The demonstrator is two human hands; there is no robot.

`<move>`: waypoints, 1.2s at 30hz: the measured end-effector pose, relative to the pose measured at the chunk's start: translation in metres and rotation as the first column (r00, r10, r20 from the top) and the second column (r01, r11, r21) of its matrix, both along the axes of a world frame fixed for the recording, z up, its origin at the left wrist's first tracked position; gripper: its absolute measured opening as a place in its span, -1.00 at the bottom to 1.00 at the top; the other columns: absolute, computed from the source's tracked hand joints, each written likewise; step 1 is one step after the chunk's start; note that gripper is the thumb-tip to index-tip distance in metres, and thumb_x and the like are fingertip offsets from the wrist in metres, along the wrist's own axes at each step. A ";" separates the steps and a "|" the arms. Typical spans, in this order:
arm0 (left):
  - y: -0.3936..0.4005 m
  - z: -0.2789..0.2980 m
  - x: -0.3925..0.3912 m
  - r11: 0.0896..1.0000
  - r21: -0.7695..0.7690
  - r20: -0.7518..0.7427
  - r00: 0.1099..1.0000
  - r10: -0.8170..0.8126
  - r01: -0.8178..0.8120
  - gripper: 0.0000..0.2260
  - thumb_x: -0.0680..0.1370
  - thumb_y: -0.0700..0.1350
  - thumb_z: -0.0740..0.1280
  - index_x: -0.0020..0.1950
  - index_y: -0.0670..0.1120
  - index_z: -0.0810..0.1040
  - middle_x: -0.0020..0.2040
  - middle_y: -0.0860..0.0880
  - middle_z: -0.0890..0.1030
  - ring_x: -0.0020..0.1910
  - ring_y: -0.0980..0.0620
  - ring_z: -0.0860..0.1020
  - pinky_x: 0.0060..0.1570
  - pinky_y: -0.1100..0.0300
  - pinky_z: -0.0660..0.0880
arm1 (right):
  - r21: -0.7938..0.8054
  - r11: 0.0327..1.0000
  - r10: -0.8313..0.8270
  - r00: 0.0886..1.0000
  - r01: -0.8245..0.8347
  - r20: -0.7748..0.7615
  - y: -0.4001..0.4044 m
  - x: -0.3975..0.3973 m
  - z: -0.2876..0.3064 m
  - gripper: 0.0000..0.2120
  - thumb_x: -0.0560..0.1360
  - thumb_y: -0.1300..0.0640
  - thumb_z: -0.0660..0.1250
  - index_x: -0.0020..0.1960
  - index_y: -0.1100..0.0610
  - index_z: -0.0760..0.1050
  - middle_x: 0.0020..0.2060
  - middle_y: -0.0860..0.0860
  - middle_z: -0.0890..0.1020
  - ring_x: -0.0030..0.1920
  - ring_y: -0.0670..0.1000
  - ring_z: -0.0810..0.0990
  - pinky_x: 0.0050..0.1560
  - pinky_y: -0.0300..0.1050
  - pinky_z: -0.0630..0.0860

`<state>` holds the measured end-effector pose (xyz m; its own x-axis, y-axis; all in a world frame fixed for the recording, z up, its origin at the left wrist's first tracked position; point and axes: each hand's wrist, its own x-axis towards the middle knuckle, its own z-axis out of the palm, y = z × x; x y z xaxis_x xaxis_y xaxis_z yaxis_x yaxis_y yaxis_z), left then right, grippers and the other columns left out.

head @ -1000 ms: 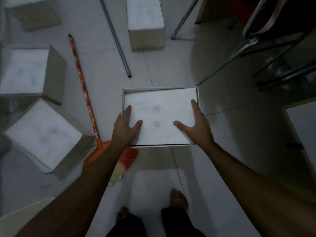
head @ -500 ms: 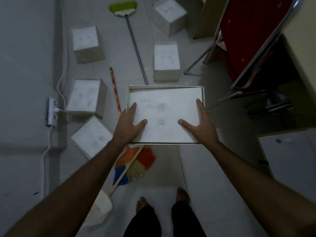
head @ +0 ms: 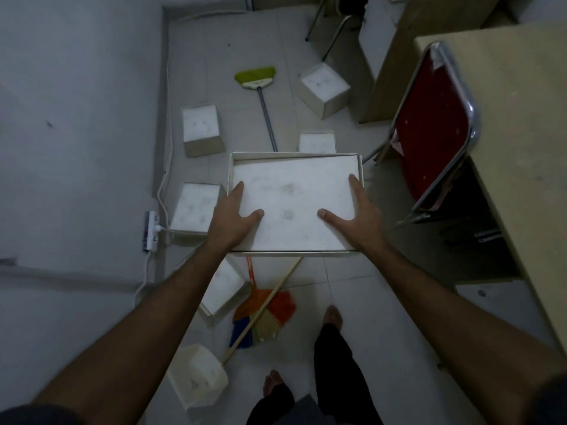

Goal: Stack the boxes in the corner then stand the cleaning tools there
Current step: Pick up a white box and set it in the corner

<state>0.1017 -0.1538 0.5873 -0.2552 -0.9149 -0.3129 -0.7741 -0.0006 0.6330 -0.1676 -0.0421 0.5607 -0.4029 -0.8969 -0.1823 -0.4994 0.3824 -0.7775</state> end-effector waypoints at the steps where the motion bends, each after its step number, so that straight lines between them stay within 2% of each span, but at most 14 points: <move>1: -0.007 0.010 -0.003 1.000 -0.008 0.004 1.000 0.001 -0.001 -0.25 0.55 0.12 0.40 0.63 -0.01 0.13 0.57 -0.13 0.26 0.52 -0.14 0.25 0.46 0.00 0.21 | -0.004 1.000 0.010 1.000 -0.010 -0.009 -0.009 -0.004 0.009 0.05 0.35 -0.42 0.45 0.63 -0.11 0.01 0.59 -0.06 0.23 0.53 0.06 0.27 0.50 0.10 0.26; 4: -0.031 0.035 -0.017 0.999 -0.038 0.005 1.000 0.019 -0.019 -0.25 0.55 0.12 0.40 0.63 -0.03 0.12 0.59 -0.08 0.23 0.54 -0.11 0.22 0.48 0.01 0.17 | -0.020 0.998 0.057 0.998 -0.058 -0.029 -0.044 -0.022 0.035 0.05 0.35 -0.44 0.42 0.64 -0.12 -0.01 0.60 -0.08 0.18 0.56 0.05 0.23 0.51 0.09 0.22; 8: -0.064 0.064 -0.041 0.996 -0.024 0.005 0.996 0.085 -0.084 -0.24 0.55 0.13 0.40 0.63 -0.02 0.12 0.60 -0.08 0.22 0.55 -0.11 0.22 0.49 0.03 0.16 | -0.019 0.992 0.124 0.992 -0.124 -0.031 -0.093 -0.051 0.065 0.03 0.38 -0.40 0.43 0.64 -0.10 -0.02 0.61 -0.07 0.17 0.56 0.05 0.22 0.43 -0.06 0.15; 12: -0.101 0.088 -0.062 0.987 -0.001 -0.011 0.987 0.159 -0.160 -0.22 0.53 0.13 0.43 0.63 -0.04 0.13 0.60 -0.10 0.22 0.55 -0.12 0.22 0.49 0.00 0.17 | 0.009 0.984 0.176 0.984 -0.175 -0.039 -0.143 -0.074 0.091 0.02 0.40 -0.37 0.43 0.64 -0.08 -0.03 0.60 -0.03 0.20 0.53 0.09 0.26 0.45 0.03 0.23; 19: -0.183 0.116 -0.087 0.979 -0.025 -0.003 0.979 0.205 -0.205 -0.21 0.53 0.14 0.43 0.63 -0.03 0.12 0.59 -0.11 0.23 0.53 -0.14 0.25 0.47 -0.03 0.22 | -0.005 0.978 0.208 0.976 -0.208 -0.067 -0.234 -0.098 0.118 0.05 0.37 -0.41 0.43 0.64 -0.06 -0.03 0.58 -0.01 0.23 0.52 0.10 0.29 0.45 0.06 0.26; 29: -0.358 0.132 -0.088 0.985 -0.033 0.037 0.984 0.173 -0.172 -0.14 0.49 0.23 0.43 0.64 -0.02 0.09 0.60 -0.10 0.21 0.53 -0.15 0.26 0.45 -0.08 0.26 | -0.006 0.978 0.207 0.975 -0.208 -0.085 -0.406 -0.100 0.135 0.05 0.39 -0.40 0.41 0.65 -0.05 -0.05 0.61 -0.03 0.16 0.55 0.10 0.24 0.47 0.12 0.24; 36: -0.498 0.155 -0.071 0.993 -0.029 0.032 0.993 0.113 -0.112 -0.10 0.46 0.21 0.47 0.64 -0.06 0.10 0.59 -0.12 0.23 0.53 -0.11 0.26 0.46 0.04 0.22 | -0.017 0.988 0.154 0.986 -0.156 -0.070 -0.534 -0.086 0.151 0.07 0.33 -0.48 0.40 0.64 -0.12 -0.04 0.59 -0.03 0.22 0.53 0.12 0.28 0.47 0.17 0.30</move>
<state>0.0310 -0.6517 0.7421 -0.1400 -0.9454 -0.2942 -0.7912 -0.0718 0.6073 -0.2539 -0.5759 0.7120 -0.2693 -0.9531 -0.1383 -0.6032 0.2789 -0.7472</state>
